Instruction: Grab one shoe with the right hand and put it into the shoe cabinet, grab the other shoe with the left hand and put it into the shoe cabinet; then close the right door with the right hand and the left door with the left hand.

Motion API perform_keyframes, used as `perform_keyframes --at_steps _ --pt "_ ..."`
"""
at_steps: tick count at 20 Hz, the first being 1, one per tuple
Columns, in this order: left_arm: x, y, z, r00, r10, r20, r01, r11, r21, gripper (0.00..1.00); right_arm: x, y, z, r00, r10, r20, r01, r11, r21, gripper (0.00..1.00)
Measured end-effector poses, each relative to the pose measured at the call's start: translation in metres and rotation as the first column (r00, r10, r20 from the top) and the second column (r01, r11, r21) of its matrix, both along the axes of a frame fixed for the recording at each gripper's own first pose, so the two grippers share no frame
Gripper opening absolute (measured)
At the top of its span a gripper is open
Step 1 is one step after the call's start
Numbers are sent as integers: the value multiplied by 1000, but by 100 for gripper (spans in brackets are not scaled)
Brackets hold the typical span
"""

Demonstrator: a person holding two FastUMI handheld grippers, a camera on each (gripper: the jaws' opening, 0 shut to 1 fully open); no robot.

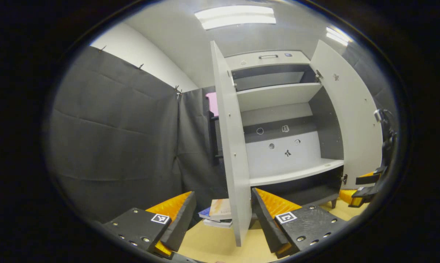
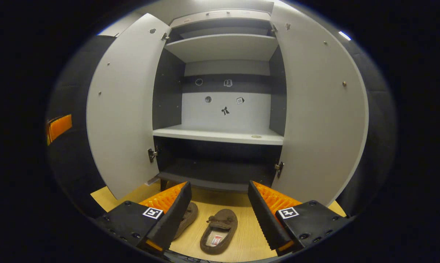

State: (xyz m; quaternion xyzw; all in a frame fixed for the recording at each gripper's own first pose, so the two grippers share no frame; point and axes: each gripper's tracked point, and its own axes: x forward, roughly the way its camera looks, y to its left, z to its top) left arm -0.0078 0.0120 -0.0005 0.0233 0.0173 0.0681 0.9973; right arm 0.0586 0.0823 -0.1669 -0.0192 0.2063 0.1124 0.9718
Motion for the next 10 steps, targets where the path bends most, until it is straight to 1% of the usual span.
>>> perform_keyframes --at_steps 1,2,5,7,10 --pt "1 1 -2 1000 7 -5 -7 1000 2 88 -1 4 -14 999 14 -33 -14 1000 1 99" --pt "1 1 -2 1000 14 -11 -14 1000 3 94 -2 8 -26 998 28 -64 -28 1000 0 99" --pt "0 3 -2 999 36 -26 -36 999 9 95 -6 18 -62 987 66 -149 -70 997 -22 97" --pt "0 4 -4 998 46 -35 -46 999 13 94 -8 22 -87 974 84 -211 -91 995 -27 99" --pt "-3 5 -5 996 65 -54 -64 998 23 94 -12 27 -112 953 87 -292 -93 996 -9 99"
